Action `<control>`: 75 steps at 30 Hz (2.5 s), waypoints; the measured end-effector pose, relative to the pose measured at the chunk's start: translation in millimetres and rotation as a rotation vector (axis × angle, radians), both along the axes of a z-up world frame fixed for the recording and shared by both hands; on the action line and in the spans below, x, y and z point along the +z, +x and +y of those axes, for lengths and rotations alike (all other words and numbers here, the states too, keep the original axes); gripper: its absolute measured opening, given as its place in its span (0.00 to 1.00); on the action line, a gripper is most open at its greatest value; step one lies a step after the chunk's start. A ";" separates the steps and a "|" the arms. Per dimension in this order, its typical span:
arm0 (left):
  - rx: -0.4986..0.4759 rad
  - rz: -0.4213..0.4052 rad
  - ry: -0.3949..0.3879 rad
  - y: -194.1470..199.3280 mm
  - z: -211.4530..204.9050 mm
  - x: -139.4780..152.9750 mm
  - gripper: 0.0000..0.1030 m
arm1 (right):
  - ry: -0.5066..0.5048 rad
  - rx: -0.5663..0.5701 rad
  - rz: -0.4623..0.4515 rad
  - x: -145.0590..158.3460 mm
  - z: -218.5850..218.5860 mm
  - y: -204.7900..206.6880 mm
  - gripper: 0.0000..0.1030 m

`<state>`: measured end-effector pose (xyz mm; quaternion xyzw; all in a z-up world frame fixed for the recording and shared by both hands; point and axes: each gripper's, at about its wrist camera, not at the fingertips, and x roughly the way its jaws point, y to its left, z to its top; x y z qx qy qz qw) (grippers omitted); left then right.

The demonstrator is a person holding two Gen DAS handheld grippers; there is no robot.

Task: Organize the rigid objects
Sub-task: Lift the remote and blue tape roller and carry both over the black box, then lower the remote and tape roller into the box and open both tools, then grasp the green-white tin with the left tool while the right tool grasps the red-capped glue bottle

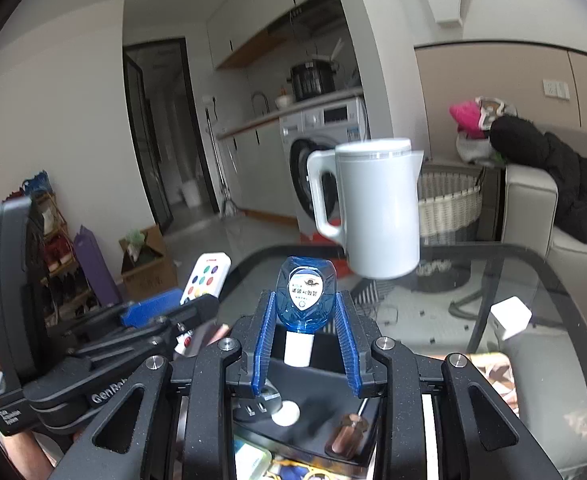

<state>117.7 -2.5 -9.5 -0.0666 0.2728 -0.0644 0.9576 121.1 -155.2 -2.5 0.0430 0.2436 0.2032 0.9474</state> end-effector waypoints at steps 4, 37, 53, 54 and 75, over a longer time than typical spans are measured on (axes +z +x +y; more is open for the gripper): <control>-0.001 0.051 0.004 7.2 0.2 -7.9 0.37 | -0.019 0.007 0.072 -10.4 2.9 9.7 0.29; -0.058 0.281 0.052 19.8 -11.2 -48.6 0.37 | -0.147 0.035 0.375 -71.6 20.1 42.3 0.29; -0.045 0.285 0.015 18.2 -5.8 -46.6 0.42 | -0.139 0.041 0.382 -71.0 20.2 40.1 0.30; -0.046 0.287 0.009 18.0 -5.1 -46.5 0.43 | -0.140 0.040 0.382 -70.8 19.9 40.0 0.30; -0.070 0.264 -0.039 -16.2 -1.1 -27.1 0.54 | -0.130 0.016 0.312 -46.5 3.2 9.6 0.39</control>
